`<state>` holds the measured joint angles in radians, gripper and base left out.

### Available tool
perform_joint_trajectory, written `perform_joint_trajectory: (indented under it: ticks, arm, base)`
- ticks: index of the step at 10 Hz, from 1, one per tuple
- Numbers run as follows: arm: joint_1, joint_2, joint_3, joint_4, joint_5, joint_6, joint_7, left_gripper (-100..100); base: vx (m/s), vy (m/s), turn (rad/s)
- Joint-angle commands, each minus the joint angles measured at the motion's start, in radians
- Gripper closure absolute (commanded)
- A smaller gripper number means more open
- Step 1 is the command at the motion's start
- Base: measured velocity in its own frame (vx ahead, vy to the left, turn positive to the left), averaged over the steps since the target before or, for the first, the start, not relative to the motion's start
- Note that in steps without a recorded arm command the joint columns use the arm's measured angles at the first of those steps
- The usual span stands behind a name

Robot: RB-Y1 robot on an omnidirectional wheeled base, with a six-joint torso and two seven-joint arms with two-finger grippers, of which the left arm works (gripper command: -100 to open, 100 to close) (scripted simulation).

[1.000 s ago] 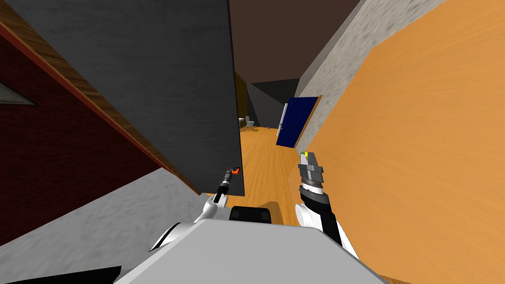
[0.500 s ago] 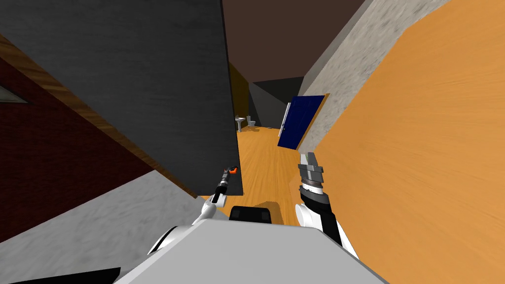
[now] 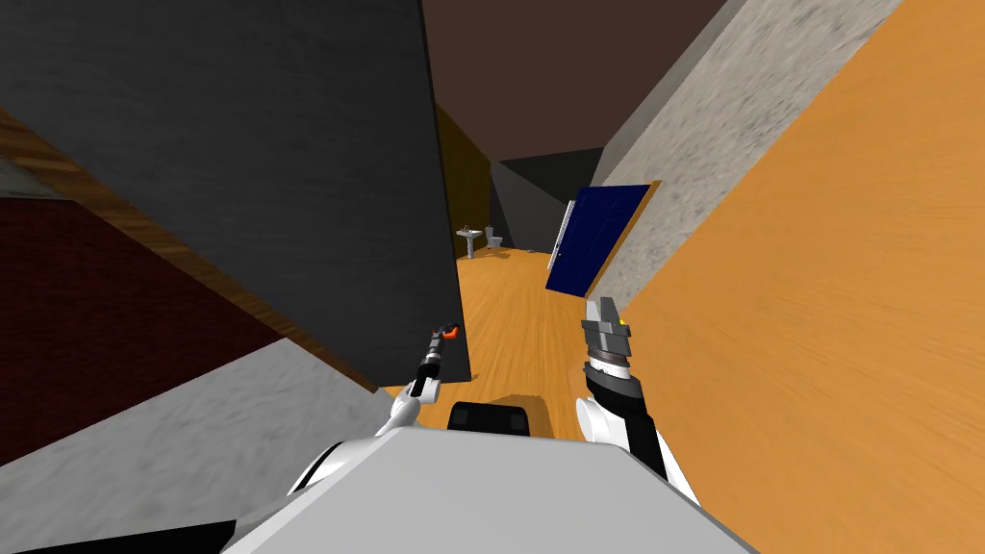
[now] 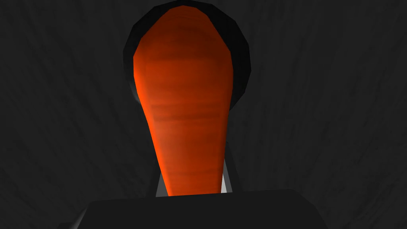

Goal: Push the door open

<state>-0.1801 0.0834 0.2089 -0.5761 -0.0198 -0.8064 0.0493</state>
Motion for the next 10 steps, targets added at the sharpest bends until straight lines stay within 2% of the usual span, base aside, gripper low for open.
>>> perform_joint_trajectory:
  ticks: [1, 2, 3, 4, 10]
  arm:
    - [-0.009, -0.006, 0.009, 0.003, 0.006, -0.002, -0.004, 100]
    - [-0.008, -0.009, 0.015, 0.004, 0.010, -0.002, -0.007, 100]
    - [-0.001, -0.002, 0.016, -0.001, 0.009, 0.003, -0.006, 100]
    - [0.000, 0.004, 0.031, -0.002, 0.018, 0.003, -0.011, 100]
    - [0.004, 0.016, 0.075, 0.000, 0.043, 0.002, -0.026, 100]
  base:
    - [0.151, -0.049, 0.040]
    - [0.154, -0.059, 0.031]
    - [0.070, -0.020, 0.034]
    - [0.114, -0.010, 0.045]
    - [0.171, -0.031, 0.034]
